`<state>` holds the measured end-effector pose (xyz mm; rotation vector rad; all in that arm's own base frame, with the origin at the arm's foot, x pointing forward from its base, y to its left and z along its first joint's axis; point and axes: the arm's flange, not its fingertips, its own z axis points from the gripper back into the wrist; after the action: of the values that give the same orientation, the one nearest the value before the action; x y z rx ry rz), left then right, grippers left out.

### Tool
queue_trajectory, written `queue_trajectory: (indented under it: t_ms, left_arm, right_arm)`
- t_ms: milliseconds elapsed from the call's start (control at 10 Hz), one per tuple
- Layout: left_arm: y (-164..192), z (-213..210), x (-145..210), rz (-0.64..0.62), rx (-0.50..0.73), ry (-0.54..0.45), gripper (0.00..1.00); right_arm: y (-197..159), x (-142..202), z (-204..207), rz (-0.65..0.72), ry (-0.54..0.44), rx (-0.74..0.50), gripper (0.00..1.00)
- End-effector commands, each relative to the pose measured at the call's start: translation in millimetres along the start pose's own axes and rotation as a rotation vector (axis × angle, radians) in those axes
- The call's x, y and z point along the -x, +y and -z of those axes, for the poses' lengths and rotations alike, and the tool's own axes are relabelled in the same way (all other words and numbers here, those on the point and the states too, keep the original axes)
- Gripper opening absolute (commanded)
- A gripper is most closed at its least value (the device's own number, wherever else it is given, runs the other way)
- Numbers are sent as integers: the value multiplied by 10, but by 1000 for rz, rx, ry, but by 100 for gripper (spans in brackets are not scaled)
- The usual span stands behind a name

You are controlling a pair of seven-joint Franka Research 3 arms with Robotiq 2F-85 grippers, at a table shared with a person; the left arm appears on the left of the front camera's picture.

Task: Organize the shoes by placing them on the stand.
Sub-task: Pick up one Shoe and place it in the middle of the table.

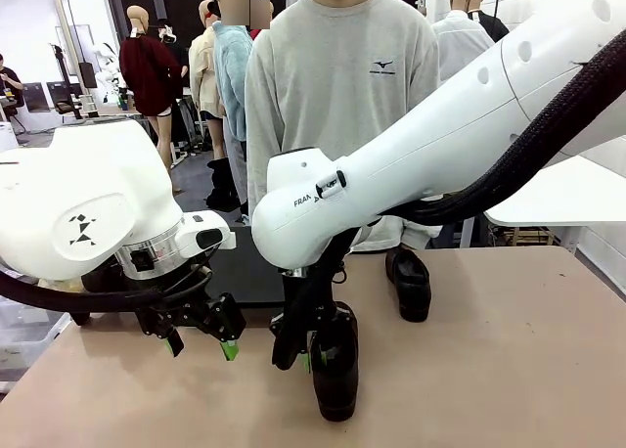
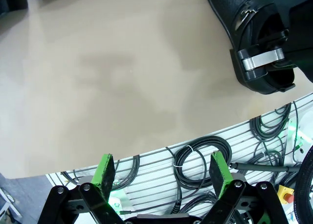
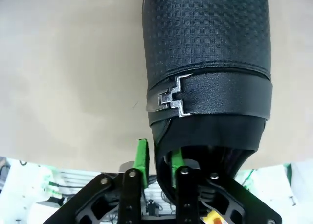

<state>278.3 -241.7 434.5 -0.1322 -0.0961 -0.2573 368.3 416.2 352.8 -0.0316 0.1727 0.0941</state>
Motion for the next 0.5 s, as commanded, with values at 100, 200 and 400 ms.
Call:
queue_trajectory:
  t_ms: [100, 200, 400]
  left_arm:
    - [2, 15, 2, -18, -13, -6, 100]
    - [2, 15, 2, -18, -13, -6, 100]
    - [2, 15, 2, -18, -13, -6, 100]
  right_arm:
    - [-58, 21, -25, 1, -9, -26, 94]
    - [-80, 33, -81, 9, -25, -14, 100]
    - [-86, 74, -177, -1, -58, -24, 100]
